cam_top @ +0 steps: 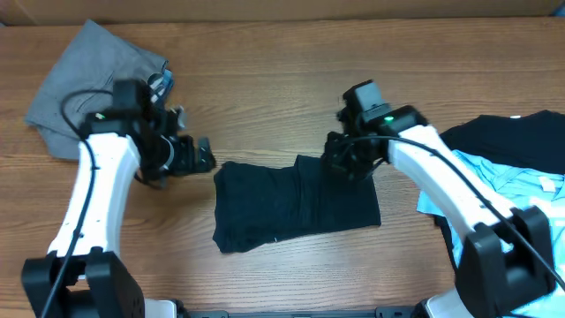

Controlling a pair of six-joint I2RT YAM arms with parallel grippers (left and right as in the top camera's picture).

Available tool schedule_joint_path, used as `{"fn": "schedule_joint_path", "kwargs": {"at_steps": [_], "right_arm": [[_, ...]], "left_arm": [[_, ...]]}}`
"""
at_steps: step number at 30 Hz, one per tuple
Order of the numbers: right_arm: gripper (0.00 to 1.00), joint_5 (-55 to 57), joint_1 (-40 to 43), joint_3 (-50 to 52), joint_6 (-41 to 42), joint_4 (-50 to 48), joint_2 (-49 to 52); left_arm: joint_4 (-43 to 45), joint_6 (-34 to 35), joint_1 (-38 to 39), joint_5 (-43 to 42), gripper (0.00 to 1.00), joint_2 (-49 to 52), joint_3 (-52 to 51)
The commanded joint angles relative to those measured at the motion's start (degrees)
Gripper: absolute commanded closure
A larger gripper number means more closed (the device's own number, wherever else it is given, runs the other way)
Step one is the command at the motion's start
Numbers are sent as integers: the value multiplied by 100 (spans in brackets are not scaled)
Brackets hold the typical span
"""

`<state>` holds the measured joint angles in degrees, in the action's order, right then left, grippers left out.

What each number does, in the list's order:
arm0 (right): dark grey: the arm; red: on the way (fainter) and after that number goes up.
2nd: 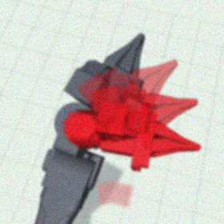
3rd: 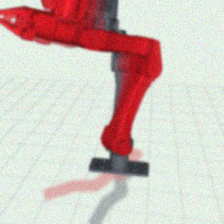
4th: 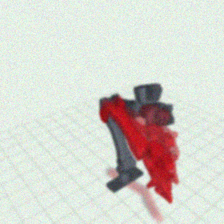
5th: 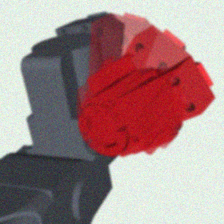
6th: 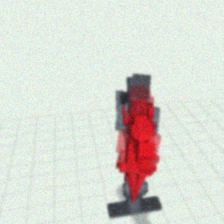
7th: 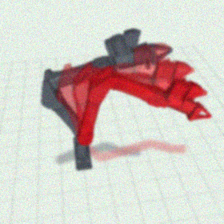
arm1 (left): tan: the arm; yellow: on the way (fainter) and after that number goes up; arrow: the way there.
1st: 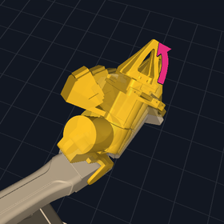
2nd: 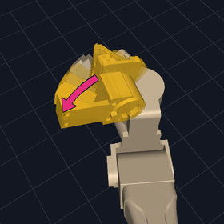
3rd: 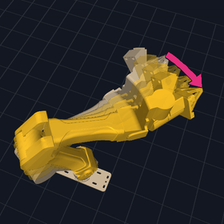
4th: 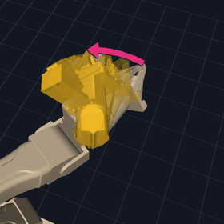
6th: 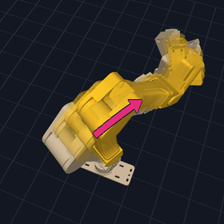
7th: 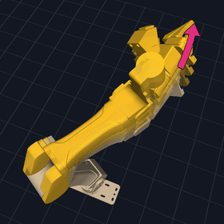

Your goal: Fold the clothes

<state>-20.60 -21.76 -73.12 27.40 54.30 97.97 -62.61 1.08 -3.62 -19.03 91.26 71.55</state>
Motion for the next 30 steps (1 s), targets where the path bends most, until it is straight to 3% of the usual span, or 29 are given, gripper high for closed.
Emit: {"fn": "schedule_joint_path", "kwargs": {"at_steps": [1, 10, 17, 26, 30], "right_arm": [[95, 109, 190, -125, -105, 295, -214], [85, 133, 216, -107, -219, 1128, -205], [85, 133, 157, 7, -214, 997, -184], [85, 133, 157, 7, -214, 874, -184], [85, 131, 157, 7, -214, 885, -184]], "left_arm": [[538, 103, 225, -533, 0, -61, -874], [1751, 476, 544, -603, 0, -61, -2210], [2776, 1056, 555, -645, 0, -61, -2809], [3036, 1075, 726, -876, 32, 402, -2918], [3027, 1075, 942, -872, 41, 785, -2918]]}}
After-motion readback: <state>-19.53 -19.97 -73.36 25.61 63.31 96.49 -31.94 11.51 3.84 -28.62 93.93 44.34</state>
